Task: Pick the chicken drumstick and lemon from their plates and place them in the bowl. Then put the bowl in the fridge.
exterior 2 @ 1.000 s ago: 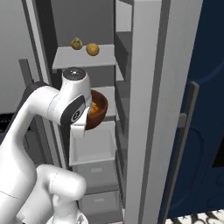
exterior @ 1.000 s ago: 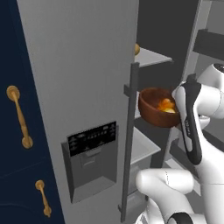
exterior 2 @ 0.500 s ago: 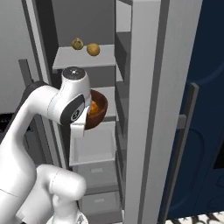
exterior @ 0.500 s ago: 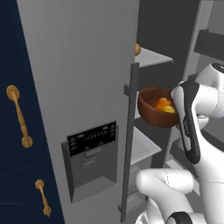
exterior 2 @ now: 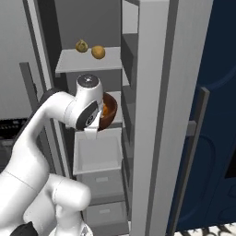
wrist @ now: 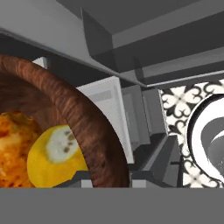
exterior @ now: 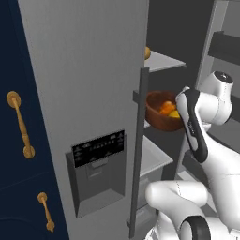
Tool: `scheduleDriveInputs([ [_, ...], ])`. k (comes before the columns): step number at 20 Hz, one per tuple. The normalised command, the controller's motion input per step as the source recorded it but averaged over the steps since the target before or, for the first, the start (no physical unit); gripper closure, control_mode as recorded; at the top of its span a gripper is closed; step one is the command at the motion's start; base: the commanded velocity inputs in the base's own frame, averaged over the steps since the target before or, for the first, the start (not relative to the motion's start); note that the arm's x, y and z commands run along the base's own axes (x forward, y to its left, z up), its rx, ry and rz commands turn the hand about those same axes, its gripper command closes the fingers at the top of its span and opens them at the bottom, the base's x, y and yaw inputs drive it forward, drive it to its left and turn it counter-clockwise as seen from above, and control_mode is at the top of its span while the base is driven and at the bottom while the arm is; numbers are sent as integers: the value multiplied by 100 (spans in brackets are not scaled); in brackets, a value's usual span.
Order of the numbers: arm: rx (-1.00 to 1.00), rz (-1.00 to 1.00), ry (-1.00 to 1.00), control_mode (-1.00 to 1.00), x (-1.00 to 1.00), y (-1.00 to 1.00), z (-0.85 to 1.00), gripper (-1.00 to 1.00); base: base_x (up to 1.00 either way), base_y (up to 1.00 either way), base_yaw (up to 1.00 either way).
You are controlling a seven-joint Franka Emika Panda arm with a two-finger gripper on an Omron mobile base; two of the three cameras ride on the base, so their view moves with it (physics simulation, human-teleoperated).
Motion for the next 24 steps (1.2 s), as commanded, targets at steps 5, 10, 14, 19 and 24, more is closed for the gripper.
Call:
scheduleDriveInputs([
  [5,0,7,-7,-100,48,7,-35,100,0,0,0],
  [10,0,0,0,-100,39,36,-13,100,0,0,0],
  [14,1,0,9,-100,87,7,-17,100,0,0,0],
  [19,5,1,7,-100,86,0,-10,100,0,0,0],
  [24,2,3,1,-100,66,0,-5,100,0,0,0],
])
